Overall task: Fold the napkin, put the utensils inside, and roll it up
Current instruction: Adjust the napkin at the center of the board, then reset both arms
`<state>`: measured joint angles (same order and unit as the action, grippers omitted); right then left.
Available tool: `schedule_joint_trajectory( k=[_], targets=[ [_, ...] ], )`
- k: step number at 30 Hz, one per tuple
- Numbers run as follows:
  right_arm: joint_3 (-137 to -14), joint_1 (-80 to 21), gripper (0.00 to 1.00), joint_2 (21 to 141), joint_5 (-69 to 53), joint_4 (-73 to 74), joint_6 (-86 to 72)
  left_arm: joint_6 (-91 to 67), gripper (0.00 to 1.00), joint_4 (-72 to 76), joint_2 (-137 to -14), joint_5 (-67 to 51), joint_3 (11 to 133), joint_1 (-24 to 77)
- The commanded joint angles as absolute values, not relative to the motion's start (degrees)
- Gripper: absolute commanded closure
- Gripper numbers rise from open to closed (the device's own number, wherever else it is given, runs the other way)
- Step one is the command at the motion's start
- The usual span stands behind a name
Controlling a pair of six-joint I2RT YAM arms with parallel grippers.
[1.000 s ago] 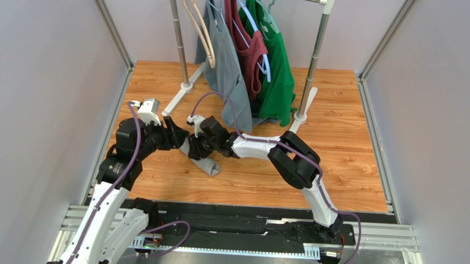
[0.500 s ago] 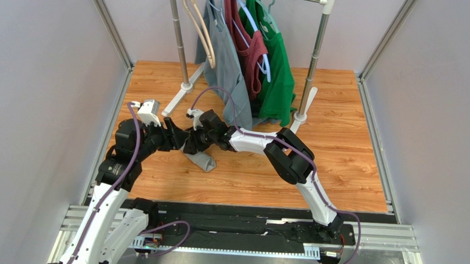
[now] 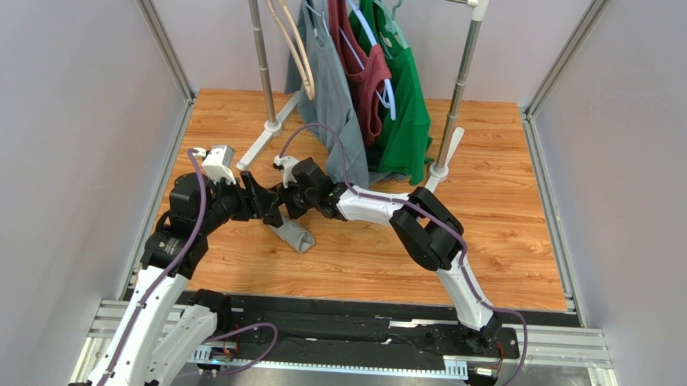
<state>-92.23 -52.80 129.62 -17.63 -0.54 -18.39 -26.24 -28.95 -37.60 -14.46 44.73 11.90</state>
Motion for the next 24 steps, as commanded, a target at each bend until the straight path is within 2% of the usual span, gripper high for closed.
schedule_joint_trajectory(
  k=[1,8,12,19,20,24],
  targets=[
    [-91.5,-52.7,0.0,123.7,-13.9,-1.3,-16.8,-24.9,0.34,-27.2,-37.5,-14.2,46.0,11.4],
    [-86.3,-53.9,0.0,114.7,-7.8,-2.2,-14.2,-23.9,0.3,-29.0,-35.3,-8.7,46.1,10.4],
    [-79.4,-55.7,0.0,107.6,-5.6,-2.3,-12.3,-22.1,0.3,-30.3,-34.2,-6.9,46.0,8.9],
    [-57.9,-55.0,0.0,85.9,-2.2,-3.1,-12.0,-18.5,0.29,-33.7,-28.0,-1.2,45.8,8.1],
    [-53.7,-54.3,0.0,80.0,-1.7,-2.4,-12.7,-18.4,0.29,-34.2,-26.1,-0.8,45.4,8.1],
    [-43.8,-47.0,0.0,64.4,-2.4,2.1,-16.1,-17.6,0.29,-34.1,-22.2,-0.6,44.7,8.1]
  ],
)
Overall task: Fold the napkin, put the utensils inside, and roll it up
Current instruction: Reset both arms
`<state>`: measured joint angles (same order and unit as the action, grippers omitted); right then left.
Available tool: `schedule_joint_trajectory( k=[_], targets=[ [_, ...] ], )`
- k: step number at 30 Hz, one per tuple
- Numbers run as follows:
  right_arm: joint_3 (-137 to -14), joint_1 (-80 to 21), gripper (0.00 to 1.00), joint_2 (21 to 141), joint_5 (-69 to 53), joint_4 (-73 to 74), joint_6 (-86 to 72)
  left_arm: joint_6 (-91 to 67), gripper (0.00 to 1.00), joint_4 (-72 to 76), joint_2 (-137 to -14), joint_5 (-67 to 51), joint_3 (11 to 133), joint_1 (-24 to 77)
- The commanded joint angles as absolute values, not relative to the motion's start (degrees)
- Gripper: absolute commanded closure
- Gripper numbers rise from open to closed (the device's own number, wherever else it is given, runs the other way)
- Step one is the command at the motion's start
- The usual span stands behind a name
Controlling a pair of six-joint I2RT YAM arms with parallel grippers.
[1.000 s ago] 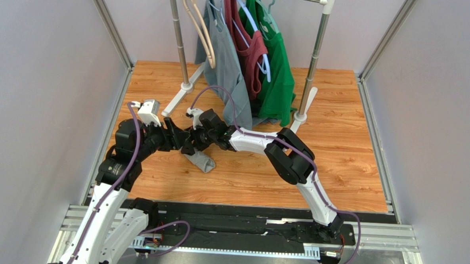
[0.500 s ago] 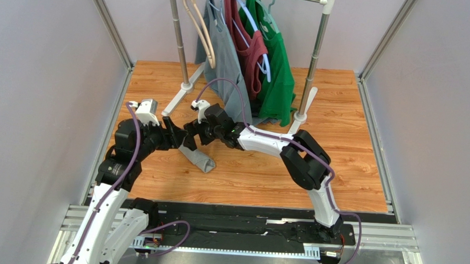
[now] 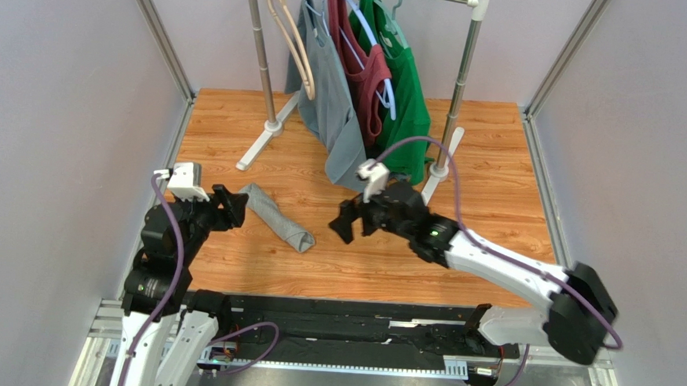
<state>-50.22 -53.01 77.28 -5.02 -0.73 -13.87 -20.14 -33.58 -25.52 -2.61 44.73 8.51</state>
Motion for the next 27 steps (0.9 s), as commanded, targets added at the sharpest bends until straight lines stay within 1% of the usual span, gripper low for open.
schedule_joint_trajectory(
  k=[1,2,6,7,11,12,15,16,20,25,27],
  targets=[
    [-42.3,-43.5,0.0,61.4,-2.3,3.5,-16.2,-17.3,0.29,-34.3,-21.1,-0.4,44.8,8.1],
    [-40.5,-41.5,0.0,55.7,-2.1,5.1,-16.0,-16.6,0.29,-35.1,-20.7,-0.4,44.9,8.1],
    [-38.2,-30.3,0.0,44.9,-2.7,14.4,-15.8,-14.9,0.28,-37.1,-18.7,-0.9,45.6,8.1],
    [-37.8,-26.2,0.0,42.8,-3.0,15.5,-15.8,-15.3,0.17,-37.4,-18.0,-1.3,46.1,8.1],
    [-35.3,-18.5,0.0,35.2,-2.5,18.6,-16.2,-15.6,0.17,-39.5,-16.4,-1.2,46.7,8.1],
    [-34.7,-17.6,0.0,32.9,-2.4,18.6,-16.3,-15.8,0.16,-39.9,-16.1,-0.4,46.8,8.1],
    [-32.5,-16.4,0.0,31.0,-1.5,18.5,-17.0,-15.9,0.16,-40.4,-15.3,-0.1,47.0,8.1],
    [-31.8,-16.4,0.0,30.8,-1.3,18.6,-17.2,-16.0,0.16,-40.2,-14.7,1.8,46.9,8.1],
    [-30.7,-16.4,0.0,30.5,-0.7,18.5,-18.0,-16.3,0.16,-40.0,-13.3,2.5,46.6,8.1],
    [-30.1,-16.3,0.0,29.4,-0.1,18.6,-17.8,-15.9,0.15,-39.6,-12.1,1.8,46.4,8.1],
    [-30.2,-16.4,0.0,29.0,2.1,18.5,-17.5,-16.1,0.15,-39.3,-11.7,1.4,46.2,8.1]
  ],
)
